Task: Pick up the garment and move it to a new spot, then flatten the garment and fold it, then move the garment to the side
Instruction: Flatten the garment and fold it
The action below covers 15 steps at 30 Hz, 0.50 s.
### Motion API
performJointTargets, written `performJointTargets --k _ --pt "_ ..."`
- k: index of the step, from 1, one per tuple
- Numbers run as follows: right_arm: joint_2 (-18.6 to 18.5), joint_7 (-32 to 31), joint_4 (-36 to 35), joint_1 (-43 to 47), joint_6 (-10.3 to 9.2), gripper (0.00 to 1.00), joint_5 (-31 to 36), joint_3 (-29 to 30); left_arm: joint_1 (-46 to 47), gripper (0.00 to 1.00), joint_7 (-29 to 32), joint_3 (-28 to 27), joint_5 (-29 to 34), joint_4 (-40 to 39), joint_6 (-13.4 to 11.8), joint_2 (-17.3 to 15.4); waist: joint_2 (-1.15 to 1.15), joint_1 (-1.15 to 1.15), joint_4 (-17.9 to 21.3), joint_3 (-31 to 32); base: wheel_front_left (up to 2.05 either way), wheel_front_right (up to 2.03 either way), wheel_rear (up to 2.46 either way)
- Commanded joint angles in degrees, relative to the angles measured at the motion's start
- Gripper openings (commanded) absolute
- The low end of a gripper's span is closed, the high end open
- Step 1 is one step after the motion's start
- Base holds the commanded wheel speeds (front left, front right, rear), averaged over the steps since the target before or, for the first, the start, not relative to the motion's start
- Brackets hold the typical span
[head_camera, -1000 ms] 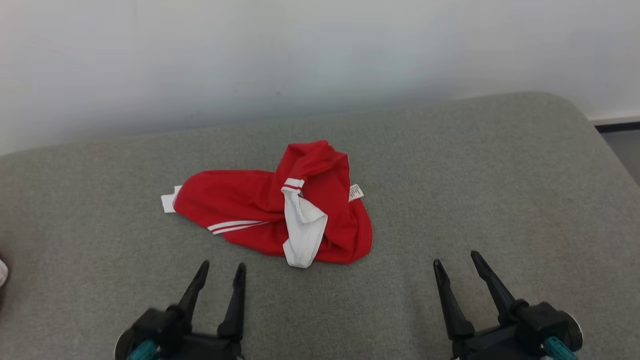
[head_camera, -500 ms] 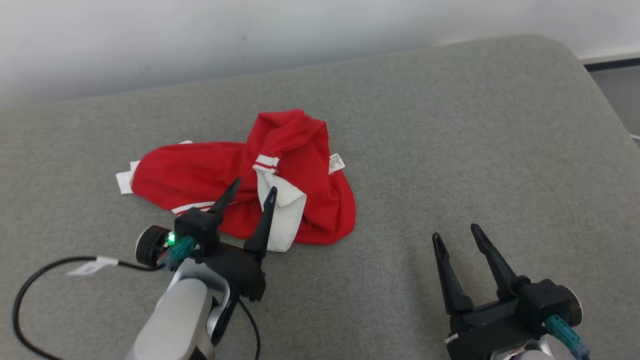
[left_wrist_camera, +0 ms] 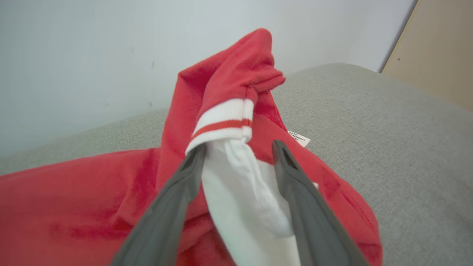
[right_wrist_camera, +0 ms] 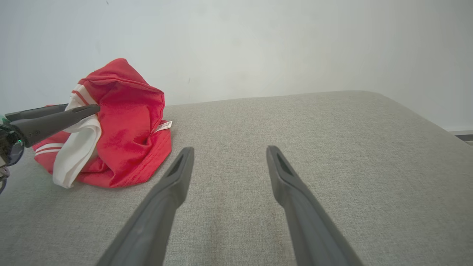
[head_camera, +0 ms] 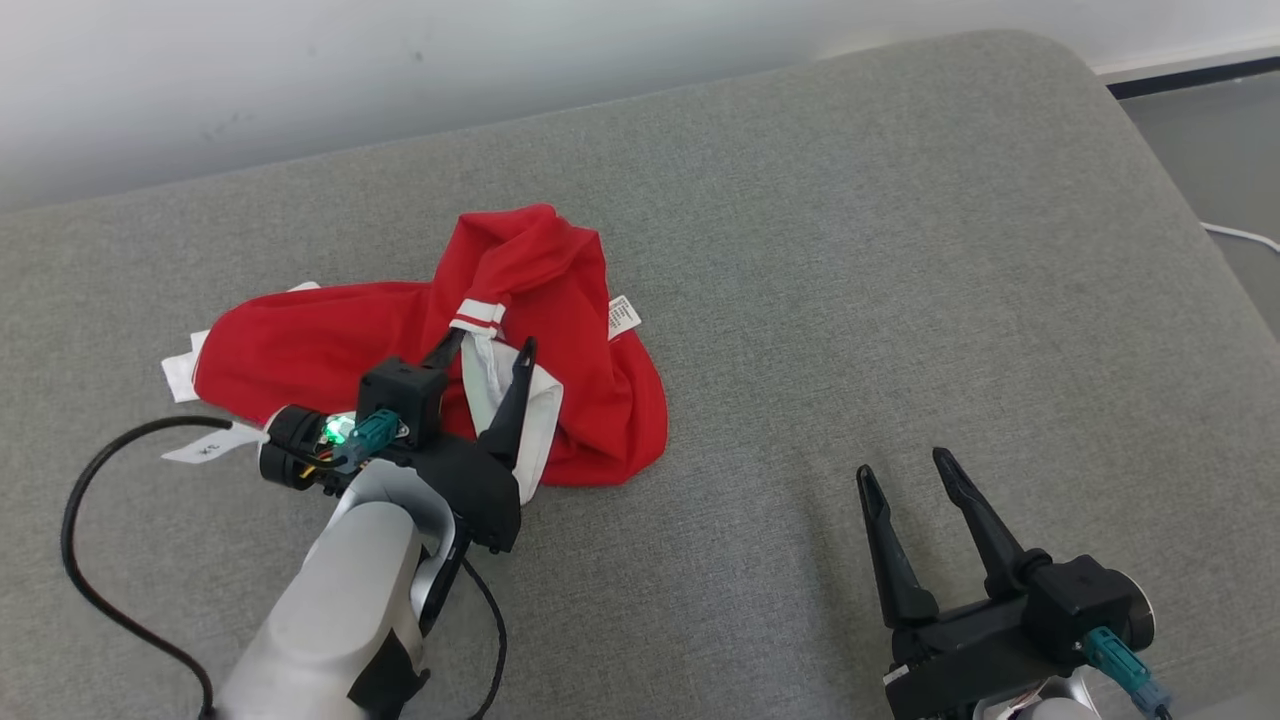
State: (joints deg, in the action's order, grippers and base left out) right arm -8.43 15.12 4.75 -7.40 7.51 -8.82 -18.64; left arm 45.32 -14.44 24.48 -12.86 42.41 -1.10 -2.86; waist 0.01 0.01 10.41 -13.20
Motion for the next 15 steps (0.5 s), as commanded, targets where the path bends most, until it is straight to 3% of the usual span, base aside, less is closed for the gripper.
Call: performJointTargets --k 1,7,15 --pt "0.3 0.1 0.1 -0.5 -0.03 1.00 -0.1 -0.2 0.8 0.00 -0.4 0.4 -1.1 1.1 0.2 -0.1 -0.01 -0.01 0.2 0.1 0.00 0.00 0.00" --pt "0.9 0.1 0.4 -0.7 -0.03 1.00 -0.2 -0.6 2.2 0.00 -0.7 1.3 -3.1 -0.1 0.8 -0.1 -0.01 -0.01 0.3 0.8 0.00 0.00 0.00" --pt "2.1 0.1 1.4 0.9 -0.03 1.00 -0.9 -1.0 5.1 0.00 4.0 4.2 -20.8 -4.3 4.7 -0.1 -0.01 -0.01 2.1 4.4 0.00 0.00 0.00"
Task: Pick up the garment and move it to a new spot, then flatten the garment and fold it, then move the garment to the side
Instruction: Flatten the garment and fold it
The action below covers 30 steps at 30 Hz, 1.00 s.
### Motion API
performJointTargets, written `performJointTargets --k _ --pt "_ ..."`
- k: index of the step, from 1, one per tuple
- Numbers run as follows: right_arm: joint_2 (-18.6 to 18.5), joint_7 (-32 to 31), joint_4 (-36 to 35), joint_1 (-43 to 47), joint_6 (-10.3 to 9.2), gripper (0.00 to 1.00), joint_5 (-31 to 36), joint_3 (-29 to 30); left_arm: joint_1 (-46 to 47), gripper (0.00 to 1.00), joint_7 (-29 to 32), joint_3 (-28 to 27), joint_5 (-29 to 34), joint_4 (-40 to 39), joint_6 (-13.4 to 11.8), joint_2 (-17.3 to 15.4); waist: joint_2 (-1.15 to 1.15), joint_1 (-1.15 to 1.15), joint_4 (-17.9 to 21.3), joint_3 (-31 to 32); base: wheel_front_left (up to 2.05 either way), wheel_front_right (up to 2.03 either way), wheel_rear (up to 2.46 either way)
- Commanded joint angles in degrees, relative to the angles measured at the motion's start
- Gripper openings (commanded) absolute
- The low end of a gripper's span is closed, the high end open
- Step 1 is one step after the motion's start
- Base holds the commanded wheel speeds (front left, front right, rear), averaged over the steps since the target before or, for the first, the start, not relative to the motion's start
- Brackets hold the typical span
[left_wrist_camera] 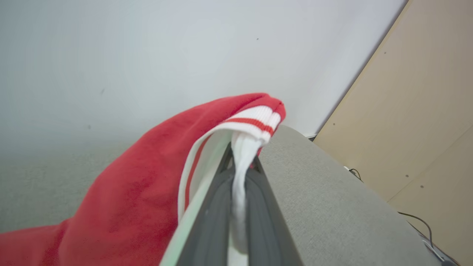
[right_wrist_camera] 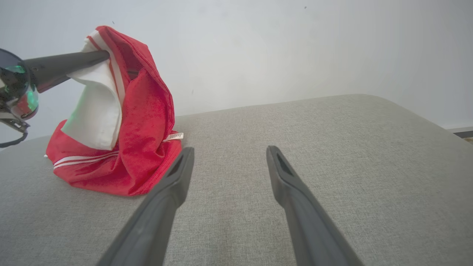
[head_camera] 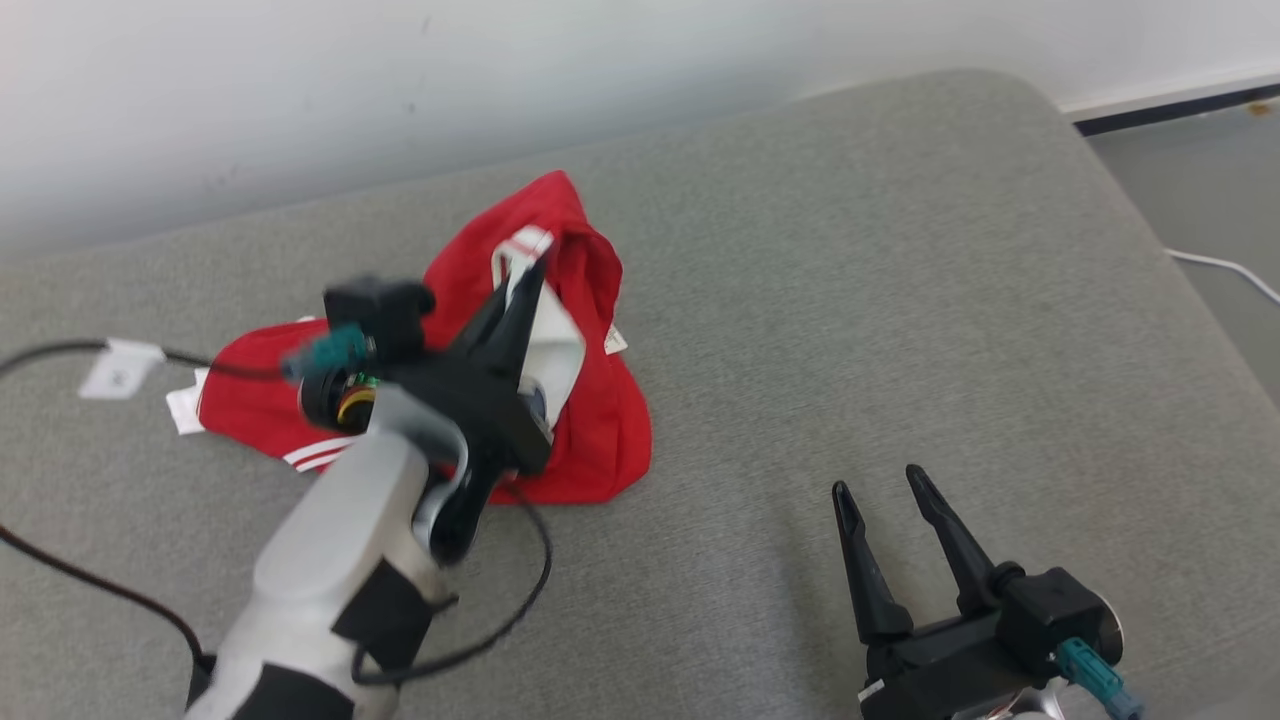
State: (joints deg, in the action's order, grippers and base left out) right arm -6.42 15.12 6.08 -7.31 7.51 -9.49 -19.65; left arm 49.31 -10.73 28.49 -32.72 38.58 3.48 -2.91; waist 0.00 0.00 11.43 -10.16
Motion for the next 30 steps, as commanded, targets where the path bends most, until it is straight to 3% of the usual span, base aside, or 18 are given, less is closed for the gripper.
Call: performJointTargets --k 1,6,14,23,26,30 --pt "0.2 0.1 0.1 1.0 -0.03 1.00 -0.2 0.0 1.7 0.00 1.6 0.7 -3.9 -1.3 0.3 0.0 0.00 0.00 1.5 1.9 0.00 0.00 0.00" --pt "0.6 0.1 0.4 2.3 -0.03 1.00 -0.5 0.1 6.6 0.00 8.2 3.0 -19.8 -6.3 -1.1 0.0 0.00 0.00 3.8 4.5 0.00 0.00 0.00" --pt "0.6 0.1 0.9 3.5 -0.03 1.00 -0.8 -1.1 19.7 0.00 12.1 8.1 -39.2 -11.3 -8.8 0.0 0.00 0.00 8.0 7.1 0.00 0.00 0.00" --pt "0.8 0.1 1.5 4.4 -0.03 1.00 -1.1 -1.0 31.9 0.00 1.4 10.5 -59.4 -4.7 -15.3 0.0 0.00 0.00 11.2 8.5 0.00 0.00 0.00" --pt "1.0 0.1 1.2 4.3 -0.03 1.00 -1.0 -0.5 28.5 0.00 0.7 14.8 -66.1 0.4 -15.6 0.0 0.00 0.00 11.7 8.4 0.00 0.00 0.00" --pt "1.1 0.1 0.6 4.8 -0.03 1.00 -0.8 0.5 21.7 0.00 1.5 19.0 -66.7 6.1 -13.4 -0.1 0.00 0.00 11.3 7.9 0.00 0.00 0.00"
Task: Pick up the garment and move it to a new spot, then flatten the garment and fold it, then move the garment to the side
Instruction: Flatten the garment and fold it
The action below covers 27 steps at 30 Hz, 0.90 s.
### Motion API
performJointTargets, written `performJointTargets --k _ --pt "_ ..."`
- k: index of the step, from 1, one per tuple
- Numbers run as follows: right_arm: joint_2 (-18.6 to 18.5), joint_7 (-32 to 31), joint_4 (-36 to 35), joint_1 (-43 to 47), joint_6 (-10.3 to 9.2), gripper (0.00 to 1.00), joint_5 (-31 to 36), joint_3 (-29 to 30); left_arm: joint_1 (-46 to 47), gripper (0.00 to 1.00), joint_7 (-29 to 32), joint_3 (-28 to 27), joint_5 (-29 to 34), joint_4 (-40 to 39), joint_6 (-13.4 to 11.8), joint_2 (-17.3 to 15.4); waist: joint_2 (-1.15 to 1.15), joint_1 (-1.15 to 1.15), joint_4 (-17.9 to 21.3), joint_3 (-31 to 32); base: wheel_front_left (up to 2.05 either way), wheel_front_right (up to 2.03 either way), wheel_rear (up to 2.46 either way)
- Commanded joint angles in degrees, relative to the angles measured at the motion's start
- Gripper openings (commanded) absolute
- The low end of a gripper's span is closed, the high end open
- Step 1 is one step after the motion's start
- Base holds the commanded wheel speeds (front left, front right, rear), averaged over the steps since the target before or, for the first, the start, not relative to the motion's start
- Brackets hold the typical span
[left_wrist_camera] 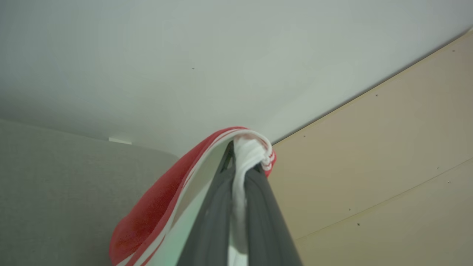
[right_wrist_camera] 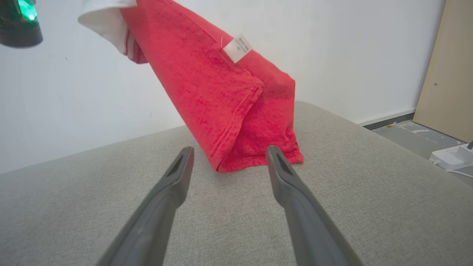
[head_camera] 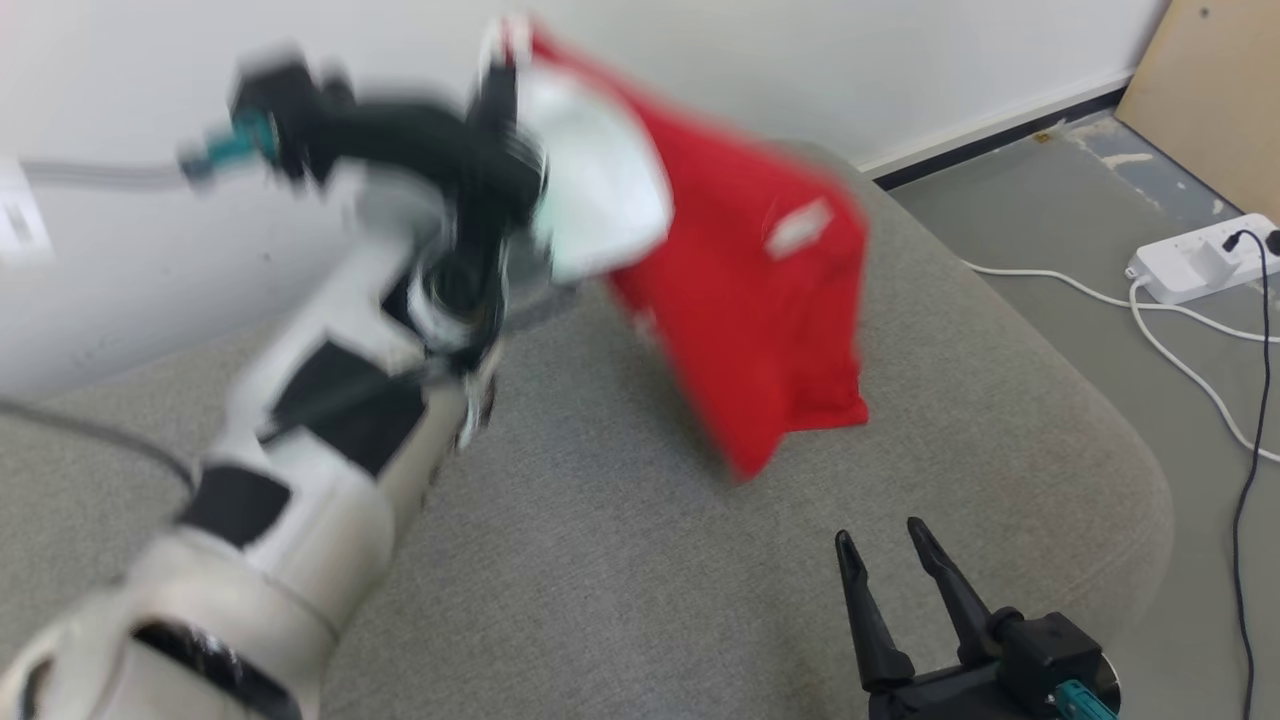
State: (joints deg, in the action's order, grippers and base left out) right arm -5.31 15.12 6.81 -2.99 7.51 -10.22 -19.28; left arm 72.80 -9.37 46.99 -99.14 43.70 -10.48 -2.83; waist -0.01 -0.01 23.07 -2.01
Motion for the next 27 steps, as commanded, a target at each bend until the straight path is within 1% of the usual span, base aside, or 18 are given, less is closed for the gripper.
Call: performJointTargets --k 1,3,6,10,14,17,21,23,24,25,26,27 --pt "0.0 0.1 -0.1 0.4 -0.03 1.00 -0.1 0.1 -1.8 0.00 0.1 0.5 -0.3 1.0 0.6 -0.2 0.01 0.01 -0.3 -0.3 0.00 0.00 0.00" --pt "-0.1 0.1 -0.4 1.0 -0.03 1.00 0.1 0.9 -5.9 0.00 0.6 1.7 -0.3 3.5 2.1 -0.7 0.01 0.01 -1.2 -0.9 0.00 0.00 0.00" --pt "-0.1 0.1 -0.7 1.0 -0.03 1.00 0.4 1.6 -10.9 0.00 0.1 2.7 0.4 6.9 4.2 -2.7 0.01 0.01 -2.6 -1.7 0.00 0.00 0.00" --pt "-0.1 0.1 -0.9 0.4 -0.03 1.00 0.8 2.2 -15.6 0.00 -1.1 3.9 2.3 9.3 7.3 -6.7 0.01 0.01 -4.3 -2.1 0.00 0.00 0.00" --pt "-0.4 0.1 -1.0 0.6 -0.03 1.00 0.9 2.5 -19.4 0.00 -1.8 5.8 4.9 10.6 9.9 -11.5 0.01 0.01 -6.1 -1.6 0.00 0.00 0.00" --pt "-0.7 0.1 -1.0 1.2 -0.03 1.00 1.1 2.7 -22.0 0.00 -2.0 7.5 6.7 10.7 11.5 -14.1 0.01 0.01 -7.3 -1.1 0.00 0.00 0.00" --pt "-1.2 0.1 -1.0 1.6 -0.03 1.00 1.1 2.5 -24.6 0.00 -3.2 9.5 9.3 10.3 12.4 -16.5 0.01 0.01 -9.0 -0.6 0.00 0.00 0.00" --pt "-1.2 0.1 -0.9 1.9 -0.03 1.00 1.1 2.4 -25.5 0.13 -3.8 10.1 10.4 9.9 12.1 -17.1 0.01 0.01 -9.6 -0.4 0.00 0.00 0.00" --pt "-1.3 0.1 -0.9 2.0 -0.03 1.00 1.0 2.2 -25.9 0.20 -4.0 10.2 10.7 9.6 12.1 -17.4 0.01 0.01 -9.8 -0.3 0.00 0.00 0.00" --pt "-1.3 0.1 -0.8 2.0 -0.03 1.00 1.0 2.0 -26.5 0.36 -4.3 10.1 10.9 9.4 12.1 -17.5 0.01 0.01 -9.9 -0.1 0.00 0.00 0.00" --pt "-1.3 0.1 -0.7 2.1 -0.03 1.00 1.0 1.8 -26.9 0.45 -4.6 9.9 11.0 9.1 12.0 -17.8 0.01 0.01 -10.0 0.0 0.00 0.00 0.00" --pt "-1.3 0.1 -0.7 2.1 -0.03 1.00 0.8 1.6 -27.3 0.88 -4.9 9.8 11.6 8.7 12.0 -18.2 0.01 0.01 -10.1 0.1 0.00 0.00 0.00"
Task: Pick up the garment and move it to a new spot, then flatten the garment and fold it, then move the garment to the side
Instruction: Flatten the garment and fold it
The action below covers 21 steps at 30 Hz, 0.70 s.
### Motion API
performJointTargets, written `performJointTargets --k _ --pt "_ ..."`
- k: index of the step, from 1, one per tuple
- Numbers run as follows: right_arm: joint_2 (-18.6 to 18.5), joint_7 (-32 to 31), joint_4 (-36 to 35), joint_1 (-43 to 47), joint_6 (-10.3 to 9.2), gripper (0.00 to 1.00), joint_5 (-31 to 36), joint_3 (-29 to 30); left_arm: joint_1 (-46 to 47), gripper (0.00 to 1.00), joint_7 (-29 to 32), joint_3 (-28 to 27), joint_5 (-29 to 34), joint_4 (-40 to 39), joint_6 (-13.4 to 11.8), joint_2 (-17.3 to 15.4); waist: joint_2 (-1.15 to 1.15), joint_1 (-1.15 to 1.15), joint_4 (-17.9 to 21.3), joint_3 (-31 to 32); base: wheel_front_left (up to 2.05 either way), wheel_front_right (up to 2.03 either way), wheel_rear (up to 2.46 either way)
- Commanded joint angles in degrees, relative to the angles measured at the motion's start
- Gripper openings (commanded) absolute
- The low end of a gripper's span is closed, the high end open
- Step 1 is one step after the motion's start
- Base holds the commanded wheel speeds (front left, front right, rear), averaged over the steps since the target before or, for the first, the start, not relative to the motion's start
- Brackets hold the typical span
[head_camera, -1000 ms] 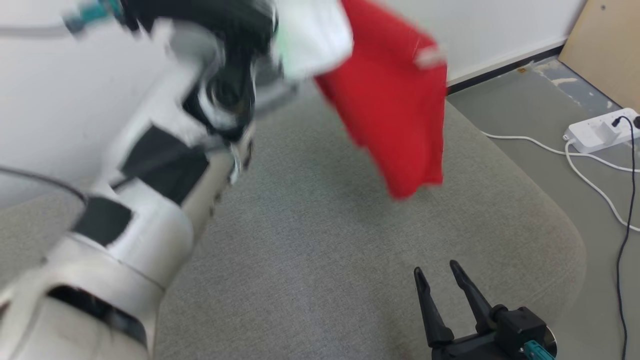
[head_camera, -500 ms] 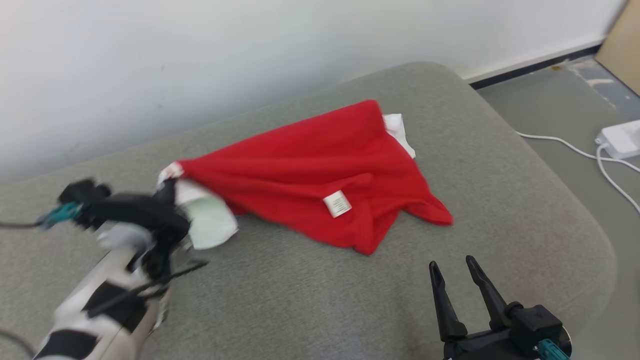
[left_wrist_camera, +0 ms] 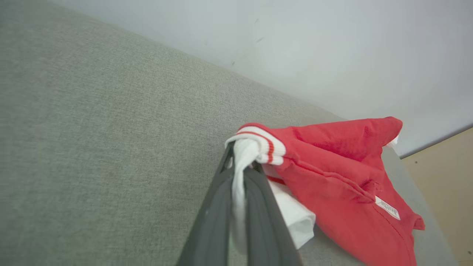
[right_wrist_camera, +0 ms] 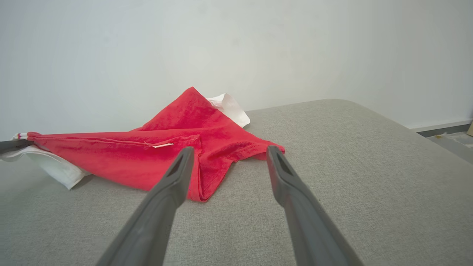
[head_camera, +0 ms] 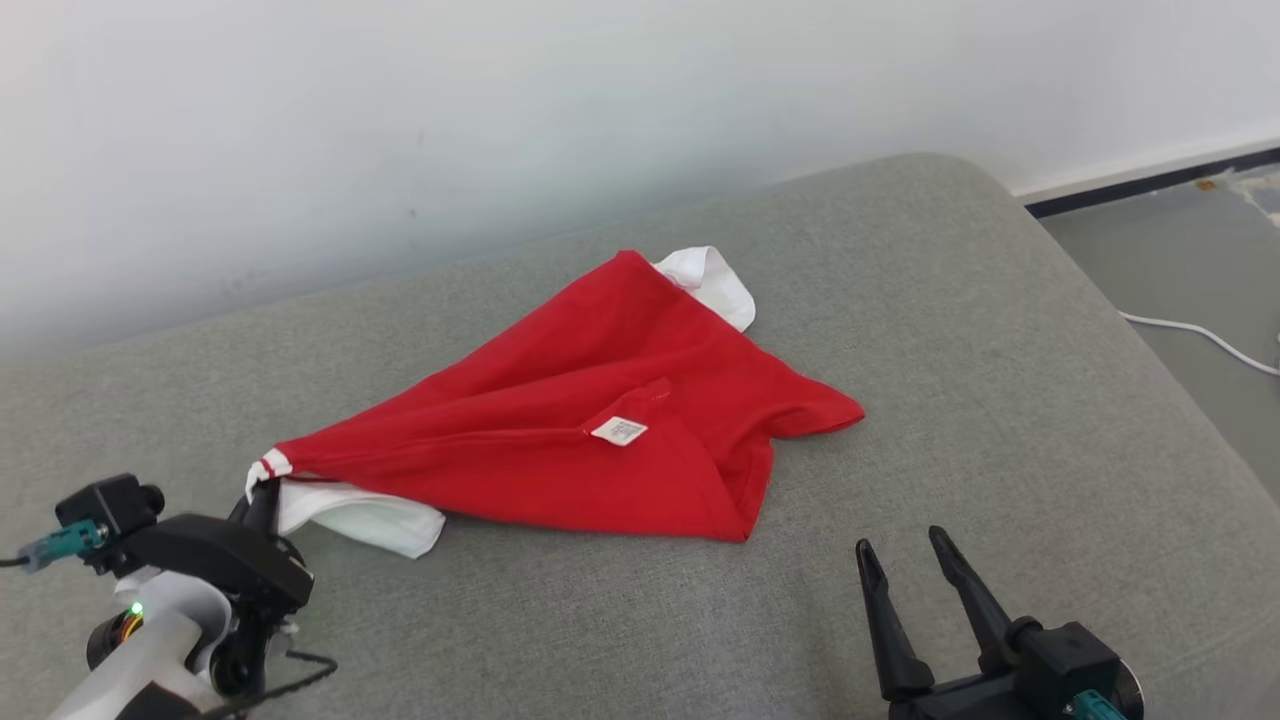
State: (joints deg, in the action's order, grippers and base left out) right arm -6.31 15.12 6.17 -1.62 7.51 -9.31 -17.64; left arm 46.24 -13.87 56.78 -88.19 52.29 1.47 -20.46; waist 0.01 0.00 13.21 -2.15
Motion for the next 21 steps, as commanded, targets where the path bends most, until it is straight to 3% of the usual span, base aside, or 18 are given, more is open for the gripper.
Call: performJointTargets --k 1,7,14,17,21 --pt "-0.4 0.1 0.1 0.8 -0.03 1.00 -0.2 0.0 -1.1 1.00 -0.6 0.0 1.0 -0.2 0.0 -0.8 -0.01 0.00 -0.5 0.4 0.00 0.00 0.00" --pt "-0.8 0.1 1.2 0.9 -0.03 1.00 -0.9 -0.9 -3.5 1.00 -1.4 -4.0 7.6 -4.2 -1.4 -3.1 -0.01 0.00 -1.7 1.3 0.00 0.00 0.00" --pt "-0.9 0.1 2.9 0.1 -0.03 1.00 -2.1 -1.7 -14.0 1.00 -1.4 -17.8 24.5 -18.0 -7.3 -4.5 -0.01 0.00 -4.2 2.2 0.00 0.00 0.00" --pt "-0.8 0.1 4.6 -0.6 -0.03 1.00 -2.9 -2.1 -20.7 1.00 -1.4 -23.2 31.2 -25.9 -10.3 -3.7 -0.01 0.00 -5.7 2.5 0.00 0.00 0.00" --pt "-1.0 0.1 6.3 -2.0 -0.03 1.00 -3.6 -1.9 -26.8 1.00 -1.4 -27.2 37.4 -33.0 -12.5 -2.5 -0.01 0.00 -7.5 2.5 0.00 0.00 0.00"
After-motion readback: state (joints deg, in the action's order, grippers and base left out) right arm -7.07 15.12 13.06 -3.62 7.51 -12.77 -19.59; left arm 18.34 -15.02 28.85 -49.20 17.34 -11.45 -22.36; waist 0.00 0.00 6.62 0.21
